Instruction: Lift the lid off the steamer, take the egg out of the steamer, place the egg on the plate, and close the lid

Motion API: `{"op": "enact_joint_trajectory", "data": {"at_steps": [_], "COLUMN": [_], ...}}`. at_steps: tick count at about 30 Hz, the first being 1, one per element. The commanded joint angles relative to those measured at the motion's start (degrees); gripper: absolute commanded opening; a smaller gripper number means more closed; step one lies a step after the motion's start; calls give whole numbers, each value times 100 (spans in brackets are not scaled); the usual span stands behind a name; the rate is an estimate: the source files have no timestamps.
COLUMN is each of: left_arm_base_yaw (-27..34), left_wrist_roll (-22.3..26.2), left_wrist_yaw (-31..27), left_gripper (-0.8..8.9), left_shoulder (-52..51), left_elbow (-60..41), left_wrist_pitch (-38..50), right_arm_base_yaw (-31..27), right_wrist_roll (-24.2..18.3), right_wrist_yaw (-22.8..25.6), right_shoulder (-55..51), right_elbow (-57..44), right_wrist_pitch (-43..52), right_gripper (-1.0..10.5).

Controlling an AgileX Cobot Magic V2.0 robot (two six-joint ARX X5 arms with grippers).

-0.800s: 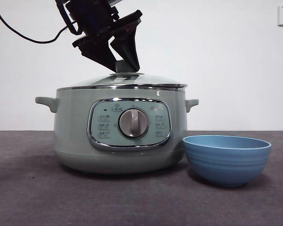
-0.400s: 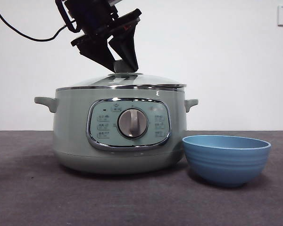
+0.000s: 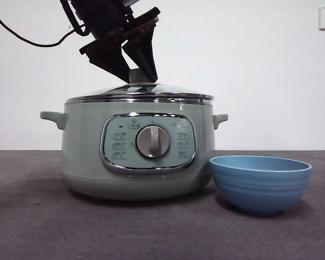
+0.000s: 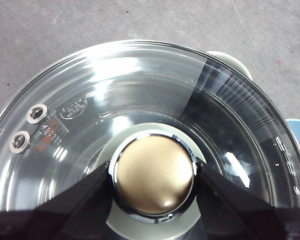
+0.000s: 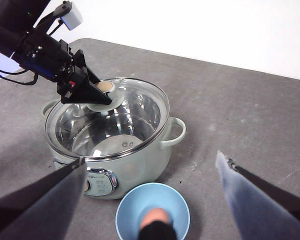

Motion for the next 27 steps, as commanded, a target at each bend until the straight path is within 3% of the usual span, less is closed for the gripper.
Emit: {"op": "enact_joint_trajectory", "data": {"at_steps": [1, 8, 13, 22, 24, 27], "left_arm_base_yaw": [-59, -52, -52, -31, -31, -31], "left_wrist_roll": [59, 70, 107, 59, 59, 52], "left_wrist_yaw": [122, 39, -531, -479, -461, -463], "left_gripper": [-8, -8, -8, 10, 107, 441], "left_shoulder": [155, 155, 155, 155, 155, 153], "left_elbow": [-149, -149, -149, -149, -149, -142], "left_wrist_pitch": [-348, -623, -850, -894, -839, -748], "right_arm_base_yaw": [4, 4, 4, 4, 4, 4], "right_wrist_roll": [55, 57, 55, 57, 55, 55], "right_wrist_yaw": [17, 13, 13, 13, 13, 13], "right_shoulder": [0, 0, 0, 0, 0, 0], "right_elbow": [24, 24, 24, 24, 24, 24], "right_wrist_pitch": [22, 2, -57, -140, -142, -142], "right_gripper": [442, 442, 442, 442, 442, 442]}}
